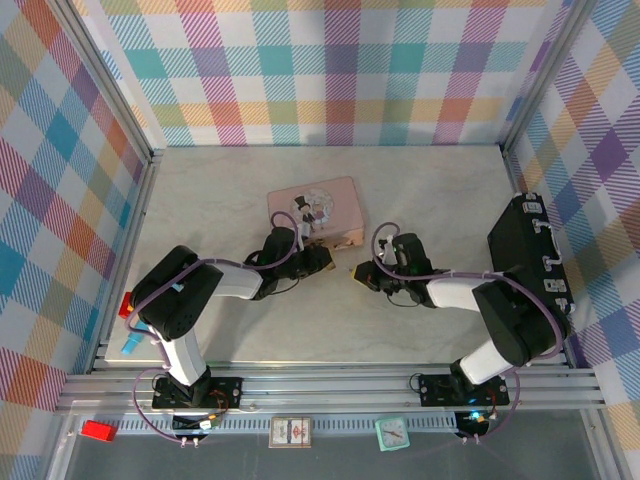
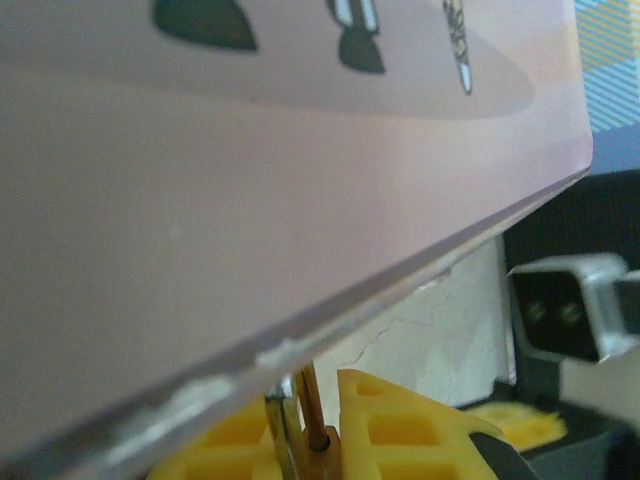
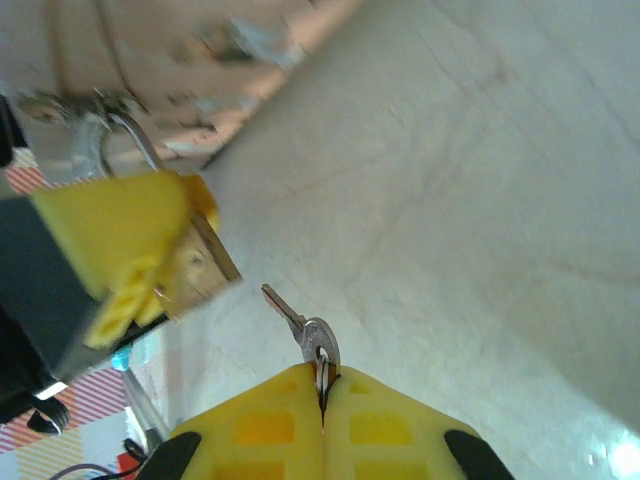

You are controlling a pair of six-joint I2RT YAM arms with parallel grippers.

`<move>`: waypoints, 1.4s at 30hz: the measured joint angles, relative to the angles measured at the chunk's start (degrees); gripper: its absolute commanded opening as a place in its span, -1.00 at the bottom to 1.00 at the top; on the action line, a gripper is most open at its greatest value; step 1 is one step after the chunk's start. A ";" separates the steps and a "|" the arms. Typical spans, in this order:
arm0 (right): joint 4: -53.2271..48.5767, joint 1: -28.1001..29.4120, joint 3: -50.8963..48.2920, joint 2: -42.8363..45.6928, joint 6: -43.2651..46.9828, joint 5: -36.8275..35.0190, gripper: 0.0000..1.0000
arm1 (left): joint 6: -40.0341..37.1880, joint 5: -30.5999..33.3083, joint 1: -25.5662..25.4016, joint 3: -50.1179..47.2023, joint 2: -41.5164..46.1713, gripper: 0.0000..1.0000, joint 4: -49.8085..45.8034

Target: Unlock the padlock with the key

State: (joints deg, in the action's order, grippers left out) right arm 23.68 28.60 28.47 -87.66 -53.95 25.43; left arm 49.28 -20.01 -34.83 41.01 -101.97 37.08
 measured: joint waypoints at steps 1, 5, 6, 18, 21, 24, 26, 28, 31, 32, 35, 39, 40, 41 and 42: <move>1.38 0.37 -1.16 0.00 -1.99 0.35 -1.00 | 0.90 0.13 0.04 0.20 -0.11 -1.00 0.33; 7.93 1.99 -4.50 -0.26 -9.57 1.46 -1.00 | 2.75 0.37 0.07 0.83 -0.37 -1.00 0.57; 9.79 2.25 -4.74 -0.74 -11.08 1.73 -1.00 | 3.04 0.46 0.07 0.90 -0.42 -1.00 0.61; 31.98 2.62 -5.64 -10.54 -25.27 2.47 -1.00 | 4.55 0.81 0.07 1.05 -0.44 -1.00 1.01; 33.42 2.62 -5.92 -10.38 -26.05 2.29 -1.00 | 5.05 1.03 0.04 1.05 -0.48 -1.00 1.49; 33.77 2.60 -6.36 -9.92 -26.36 2.23 -1.00 | 5.42 1.20 0.04 1.05 -0.72 -1.00 2.19; 33.86 2.62 -6.36 -9.79 -26.45 2.08 -1.00 | 5.60 1.20 0.04 1.05 -0.72 -1.00 2.29; 34.10 2.60 -6.36 -9.77 -26.64 2.03 -1.00 | 5.84 1.20 0.04 1.05 -0.72 -1.00 2.45; 34.60 2.62 -6.40 -9.77 -27.15 1.79 -1.00 | 6.47 1.27 0.07 1.01 -0.72 -1.00 2.82; 34.93 2.62 -6.40 -9.77 -27.52 1.64 -1.00 | 6.67 1.36 0.07 0.92 -0.72 -1.00 3.13; 35.63 2.60 -6.40 -9.77 -27.93 1.40 -1.00 | 6.95 1.51 0.07 0.59 -0.74 -1.00 3.98; 35.87 2.62 -6.40 -9.77 -28.20 0.98 -1.00 | 7.34 1.62 0.09 0.37 -0.74 -1.00 4.70; 35.87 2.60 -6.40 -9.77 -28.26 0.98 -1.00 | 7.52 1.62 0.11 0.37 -0.74 -1.00 4.83; 35.87 2.62 -6.40 -9.77 -28.33 0.87 -1.00 | 7.69 1.62 0.11 0.37 -0.74 -1.00 4.92; 35.89 2.62 -6.40 -9.77 -28.35 0.66 -1.00 | 7.85 1.64 0.11 0.35 -0.74 -1.00 4.96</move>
State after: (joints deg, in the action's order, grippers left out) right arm 59.57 31.22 22.06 -97.43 -82.30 26.09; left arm 57.12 -18.37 -34.72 41.36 -102.72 42.04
